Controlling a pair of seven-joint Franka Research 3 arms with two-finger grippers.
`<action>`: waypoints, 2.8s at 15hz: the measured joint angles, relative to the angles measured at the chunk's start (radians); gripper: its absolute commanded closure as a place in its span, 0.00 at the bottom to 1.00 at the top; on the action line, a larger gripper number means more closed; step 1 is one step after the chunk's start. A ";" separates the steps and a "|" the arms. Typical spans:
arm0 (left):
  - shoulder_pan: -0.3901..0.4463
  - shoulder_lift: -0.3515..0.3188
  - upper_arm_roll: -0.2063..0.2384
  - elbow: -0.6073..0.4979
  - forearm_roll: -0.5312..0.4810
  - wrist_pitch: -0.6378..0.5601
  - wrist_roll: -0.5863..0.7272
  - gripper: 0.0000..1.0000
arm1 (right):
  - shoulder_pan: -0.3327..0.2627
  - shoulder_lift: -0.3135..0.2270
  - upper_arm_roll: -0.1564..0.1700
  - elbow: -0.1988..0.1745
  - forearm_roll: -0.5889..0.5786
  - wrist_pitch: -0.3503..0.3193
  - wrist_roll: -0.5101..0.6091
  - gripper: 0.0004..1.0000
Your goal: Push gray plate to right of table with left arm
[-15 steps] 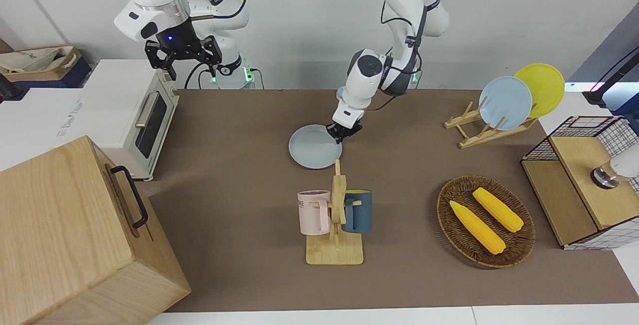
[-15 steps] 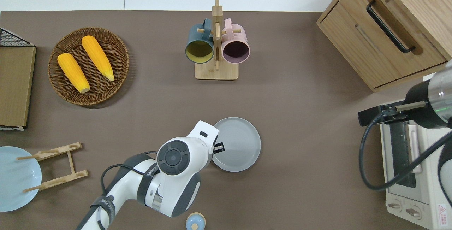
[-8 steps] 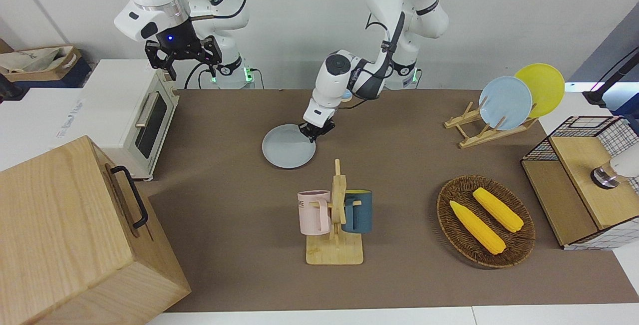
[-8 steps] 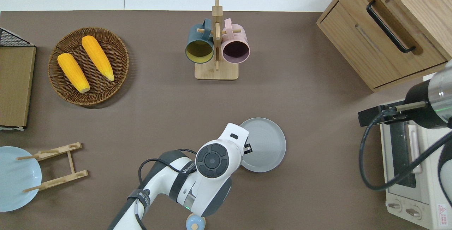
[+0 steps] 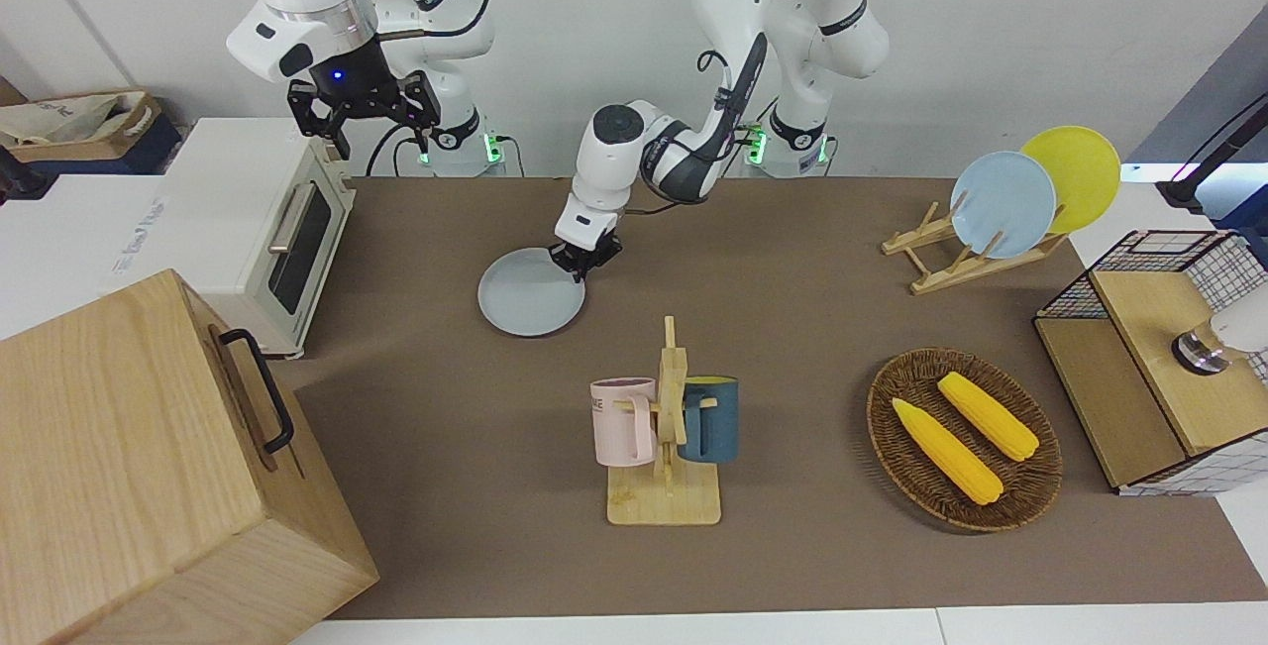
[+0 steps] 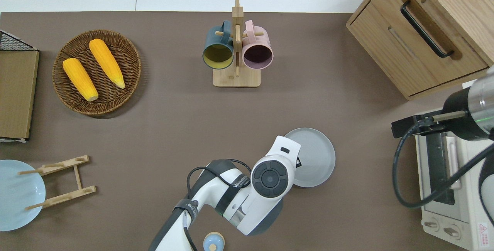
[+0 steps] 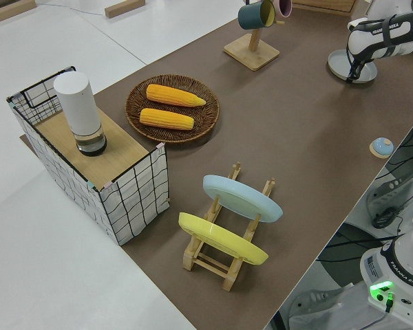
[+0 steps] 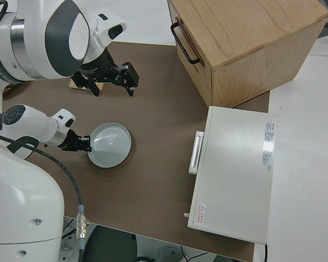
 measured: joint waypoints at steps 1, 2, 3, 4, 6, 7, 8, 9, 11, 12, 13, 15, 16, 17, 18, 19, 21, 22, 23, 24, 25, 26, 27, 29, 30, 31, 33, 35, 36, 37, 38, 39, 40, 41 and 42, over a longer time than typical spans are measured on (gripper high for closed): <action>-0.009 0.010 0.000 0.016 0.002 -0.008 -0.008 1.00 | 0.000 0.000 0.000 0.000 0.000 0.000 0.000 0.02; -0.019 0.018 0.000 0.029 0.003 -0.013 -0.012 0.97 | 0.000 0.000 0.000 0.000 0.000 0.000 0.000 0.02; -0.027 0.022 0.000 0.036 0.003 -0.015 -0.016 0.96 | 0.000 0.000 0.000 0.000 0.000 0.000 0.000 0.02; -0.033 0.025 0.001 0.040 0.004 -0.015 -0.020 0.88 | 0.000 0.000 0.000 0.000 0.000 0.000 0.000 0.02; -0.035 0.026 0.001 0.041 0.004 -0.015 -0.022 0.38 | 0.000 0.000 0.000 0.000 0.000 0.000 0.000 0.02; -0.035 0.026 0.001 0.041 0.004 -0.017 -0.022 0.24 | 0.000 0.000 0.000 0.000 0.000 0.000 0.000 0.02; -0.035 0.027 0.002 0.041 0.004 -0.020 -0.022 0.20 | 0.000 0.000 0.000 0.000 0.000 0.000 0.000 0.02; -0.035 0.028 0.005 0.041 0.004 -0.021 -0.022 0.14 | 0.000 0.000 0.000 0.000 0.000 0.000 0.000 0.02; -0.033 0.028 0.016 0.047 0.006 -0.027 -0.022 0.02 | 0.000 0.000 0.000 0.000 0.000 0.000 0.000 0.02; -0.033 0.026 0.022 0.055 0.007 -0.044 -0.020 0.02 | 0.000 0.000 0.000 0.000 0.000 0.000 0.000 0.02; -0.031 0.021 0.028 0.064 0.008 -0.068 -0.012 0.02 | 0.000 0.000 0.000 0.000 0.000 0.000 0.000 0.02; -0.005 -0.009 0.036 0.077 0.008 -0.135 0.033 0.02 | 0.000 0.000 0.000 0.000 0.000 0.000 0.000 0.02; 0.021 -0.032 0.037 0.078 0.008 -0.167 0.075 0.02 | 0.000 0.000 0.000 0.000 0.000 0.000 0.000 0.02; 0.037 -0.047 0.038 0.078 0.008 -0.192 0.102 0.02 | 0.000 0.000 0.000 0.000 0.000 0.000 0.000 0.02; 0.063 -0.072 0.039 0.078 0.008 -0.233 0.140 0.02 | 0.000 0.000 0.000 0.000 0.000 0.000 0.000 0.02; 0.090 -0.097 0.039 0.078 0.008 -0.277 0.181 0.01 | 0.000 0.000 0.000 0.000 0.000 0.000 0.000 0.02; 0.148 -0.142 0.040 0.077 0.006 -0.360 0.270 0.01 | 0.000 0.000 0.000 0.000 0.000 0.000 0.000 0.02; 0.179 -0.163 0.040 0.077 0.006 -0.397 0.311 0.01 | 0.000 0.000 0.000 0.000 0.000 0.000 0.000 0.02; 0.217 -0.186 0.042 0.077 0.005 -0.443 0.365 0.01 | 0.000 0.000 0.000 0.000 0.000 0.000 0.000 0.02; 0.260 -0.207 0.042 0.077 0.005 -0.491 0.427 0.01 | 0.000 0.000 0.000 0.000 0.000 0.000 0.000 0.02; 0.307 -0.228 0.044 0.077 0.004 -0.534 0.493 0.01 | 0.000 0.000 0.000 0.000 0.000 0.000 0.000 0.02; 0.356 -0.251 0.045 0.077 0.004 -0.579 0.560 0.01 | 0.000 0.000 0.000 0.000 0.000 0.000 0.000 0.02; 0.389 -0.267 0.046 0.078 0.004 -0.610 0.606 0.01 | 0.000 0.000 0.000 0.000 0.000 0.000 0.000 0.02; 0.454 -0.303 0.048 0.079 0.004 -0.664 0.691 0.01 | 0.000 0.000 0.000 0.000 0.000 0.000 0.000 0.02; 0.483 -0.324 0.048 0.081 0.005 -0.680 0.727 0.01 | 0.000 0.000 0.000 0.000 0.000 0.000 0.000 0.02; 0.512 -0.348 0.049 0.086 0.017 -0.698 0.766 0.01 | 0.000 0.000 0.000 0.000 0.000 0.000 0.000 0.02; 0.533 -0.368 0.049 0.109 0.066 -0.731 0.807 0.01 | 0.000 0.000 0.000 0.000 0.000 0.000 0.000 0.02; 0.538 -0.374 0.057 0.155 0.101 -0.749 0.821 0.01 | 0.000 0.000 0.000 0.000 0.000 0.000 0.000 0.02; 0.538 -0.374 0.066 0.173 0.104 -0.759 0.835 0.01 | 0.000 0.000 0.000 0.000 0.000 0.000 0.000 0.02; 0.539 -0.374 0.088 0.204 0.106 -0.784 0.872 0.01 | 0.000 0.000 0.000 0.000 0.000 0.000 0.000 0.02; 0.541 -0.374 0.116 0.232 0.106 -0.806 0.915 0.01 | 0.000 0.000 0.000 0.000 0.000 0.000 0.000 0.02; 0.542 -0.374 0.142 0.251 0.107 -0.817 0.953 0.01 | 0.000 0.000 0.000 0.000 0.000 0.000 0.000 0.02; 0.543 -0.374 0.168 0.267 0.107 -0.822 0.983 0.01 | 0.000 0.000 0.000 0.000 0.000 0.000 0.000 0.02; 0.543 -0.374 0.187 0.280 0.123 -0.828 1.023 0.01 | 0.000 0.000 0.000 0.000 0.000 0.000 0.000 0.02; 0.543 -0.374 0.198 0.289 0.139 -0.837 1.071 0.01 | 0.000 0.000 0.000 0.000 0.000 0.000 0.000 0.02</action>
